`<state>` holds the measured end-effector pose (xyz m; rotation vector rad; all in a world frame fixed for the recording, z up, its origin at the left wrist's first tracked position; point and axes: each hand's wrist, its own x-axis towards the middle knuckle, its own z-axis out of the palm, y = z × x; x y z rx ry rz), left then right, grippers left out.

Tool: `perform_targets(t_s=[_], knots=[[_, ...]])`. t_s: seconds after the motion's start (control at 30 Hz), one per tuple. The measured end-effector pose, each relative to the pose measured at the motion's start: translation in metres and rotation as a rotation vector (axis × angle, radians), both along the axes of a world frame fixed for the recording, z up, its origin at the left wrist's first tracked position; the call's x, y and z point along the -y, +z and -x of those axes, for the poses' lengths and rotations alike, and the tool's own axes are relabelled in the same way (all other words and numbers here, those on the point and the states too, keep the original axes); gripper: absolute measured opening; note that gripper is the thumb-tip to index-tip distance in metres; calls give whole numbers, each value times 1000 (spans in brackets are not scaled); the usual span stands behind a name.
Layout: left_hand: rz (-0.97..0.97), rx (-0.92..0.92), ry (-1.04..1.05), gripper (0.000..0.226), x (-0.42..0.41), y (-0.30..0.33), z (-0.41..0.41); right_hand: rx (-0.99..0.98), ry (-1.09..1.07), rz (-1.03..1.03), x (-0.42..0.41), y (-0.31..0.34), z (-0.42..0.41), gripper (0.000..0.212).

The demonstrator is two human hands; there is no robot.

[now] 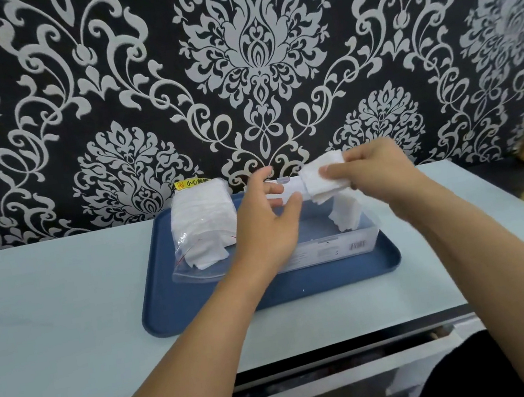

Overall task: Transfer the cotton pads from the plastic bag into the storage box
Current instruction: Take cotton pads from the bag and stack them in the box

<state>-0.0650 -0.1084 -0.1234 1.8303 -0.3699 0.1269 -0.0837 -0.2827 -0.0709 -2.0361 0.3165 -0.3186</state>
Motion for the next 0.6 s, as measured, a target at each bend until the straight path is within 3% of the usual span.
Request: perform_targets(t_s=[0.1,0.23,0.43,0.6], knots=[[-375,194,-19,44,-4,-6,0,-205,20,193,6,-1,-13,35],[-626,255,-77,33,-7,-11,2,-308,-16,560,0,-25,-35,47],[-693,251,-79,20,-7,-15,2,-213,-194,753,3,-42,-38,34],[-690,265,-87,17,-6,-16,0,-169,-202,855,1,-50,-38,36]])
